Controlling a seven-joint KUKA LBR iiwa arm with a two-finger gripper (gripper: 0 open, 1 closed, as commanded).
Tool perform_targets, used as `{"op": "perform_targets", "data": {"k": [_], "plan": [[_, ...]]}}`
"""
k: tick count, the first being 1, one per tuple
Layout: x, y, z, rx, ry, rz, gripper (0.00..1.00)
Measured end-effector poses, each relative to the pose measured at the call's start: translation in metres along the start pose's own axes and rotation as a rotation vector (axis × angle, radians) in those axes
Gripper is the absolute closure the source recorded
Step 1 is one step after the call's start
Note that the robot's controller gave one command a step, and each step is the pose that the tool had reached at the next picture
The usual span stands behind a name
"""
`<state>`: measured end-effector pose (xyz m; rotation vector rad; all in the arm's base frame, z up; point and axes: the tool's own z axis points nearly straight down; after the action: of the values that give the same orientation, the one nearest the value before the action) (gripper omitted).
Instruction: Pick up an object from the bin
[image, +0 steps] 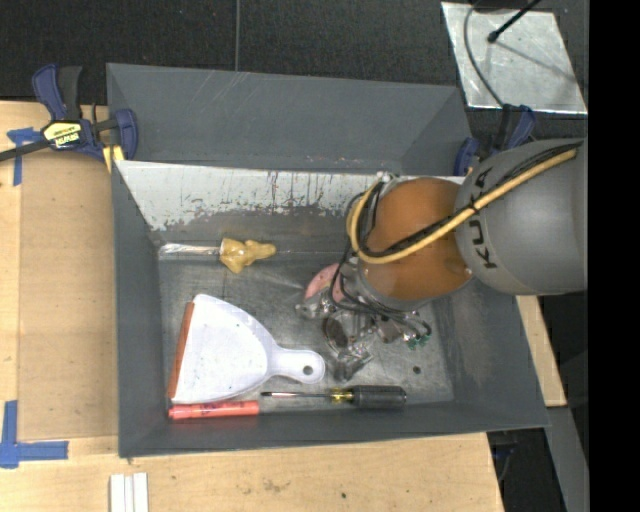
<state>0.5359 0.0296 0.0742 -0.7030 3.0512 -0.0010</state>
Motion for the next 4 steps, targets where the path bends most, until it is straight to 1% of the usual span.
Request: {"op": "perform_targets", "data": {"k": [1,2,3,4], "plan": [[-0.001,0.030,-0.013,-0.003,0.008,0.031,0.00],[-0.011,0.054,-0.001,0.001,-0.009,-0.012,1.00],[-0.011,0.054,-0.001,0.001,-0.009,-0.012,1.00],[-0.011,0.064,-0.080,-0.002,0.008,0.029,1.00]]}}
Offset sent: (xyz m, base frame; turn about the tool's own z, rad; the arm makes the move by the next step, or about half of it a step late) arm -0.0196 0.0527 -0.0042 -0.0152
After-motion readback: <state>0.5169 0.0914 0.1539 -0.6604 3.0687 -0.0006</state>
